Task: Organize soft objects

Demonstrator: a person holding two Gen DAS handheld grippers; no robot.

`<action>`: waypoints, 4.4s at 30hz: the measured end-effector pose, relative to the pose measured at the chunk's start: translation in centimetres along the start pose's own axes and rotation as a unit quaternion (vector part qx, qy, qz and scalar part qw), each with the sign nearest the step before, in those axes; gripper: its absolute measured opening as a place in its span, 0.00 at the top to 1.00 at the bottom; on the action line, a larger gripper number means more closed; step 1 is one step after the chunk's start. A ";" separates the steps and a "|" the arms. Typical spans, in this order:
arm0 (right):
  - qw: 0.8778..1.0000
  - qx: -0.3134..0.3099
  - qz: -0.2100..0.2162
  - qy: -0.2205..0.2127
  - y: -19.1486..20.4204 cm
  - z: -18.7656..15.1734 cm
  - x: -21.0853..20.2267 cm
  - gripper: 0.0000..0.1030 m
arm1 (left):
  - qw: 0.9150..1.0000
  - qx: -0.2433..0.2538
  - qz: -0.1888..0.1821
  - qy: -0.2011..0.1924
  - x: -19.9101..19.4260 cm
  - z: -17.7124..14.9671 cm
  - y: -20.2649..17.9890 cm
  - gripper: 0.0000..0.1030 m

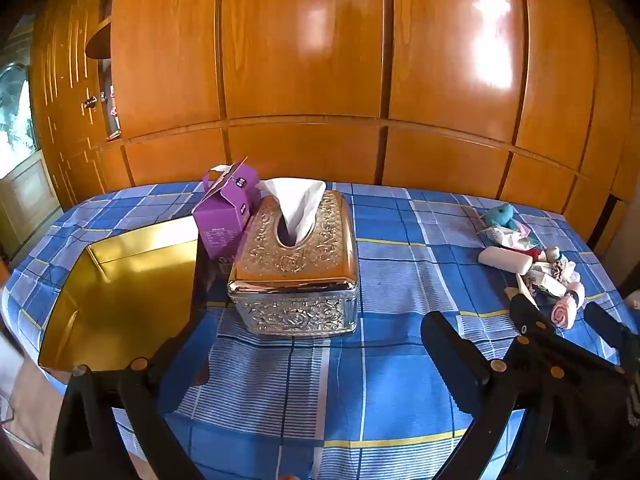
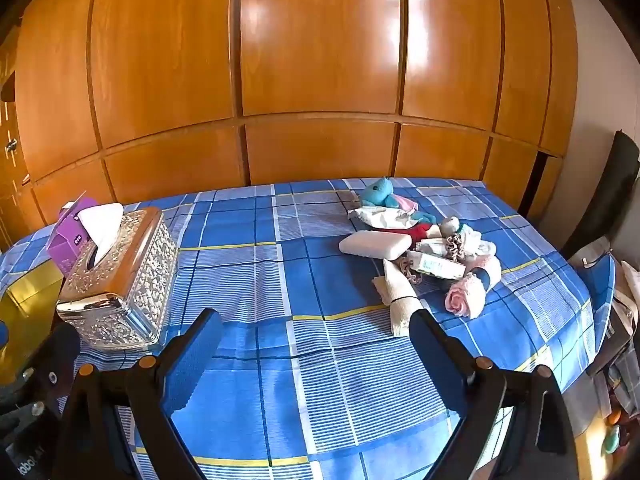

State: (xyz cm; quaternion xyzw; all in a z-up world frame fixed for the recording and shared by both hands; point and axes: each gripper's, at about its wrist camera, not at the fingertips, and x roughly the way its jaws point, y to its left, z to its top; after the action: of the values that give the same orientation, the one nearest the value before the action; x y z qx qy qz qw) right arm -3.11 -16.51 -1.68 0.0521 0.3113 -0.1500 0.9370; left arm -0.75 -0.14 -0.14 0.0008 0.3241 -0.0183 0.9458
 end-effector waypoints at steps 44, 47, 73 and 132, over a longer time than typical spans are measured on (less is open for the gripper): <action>1.000 -0.006 0.007 0.004 0.2 -0.1 0.4 0.06 | 1.000 -0.008 0.019 0.017 0.8 -0.3 1.0 0.00; 1.000 -0.004 0.007 0.004 0.1 -0.1 0.5 0.06 | 1.000 -0.008 0.019 0.017 0.8 -0.3 1.0 0.00; 1.000 -0.003 0.008 0.006 0.1 -0.2 0.3 0.06 | 1.000 -0.011 0.024 0.016 0.6 -0.4 1.4 0.00; 0.981 0.148 -0.072 0.102 -23.0 -2.5 5.7 0.06 | 0.915 0.069 -0.280 0.283 20.4 5.5 -24.3 0.03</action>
State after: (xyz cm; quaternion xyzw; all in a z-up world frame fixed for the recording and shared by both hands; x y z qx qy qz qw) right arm -7.36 -39.34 -7.17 0.1822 0.3830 -0.2553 0.8689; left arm 17.92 -25.21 -8.06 -0.0197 0.5631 -0.3032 0.7685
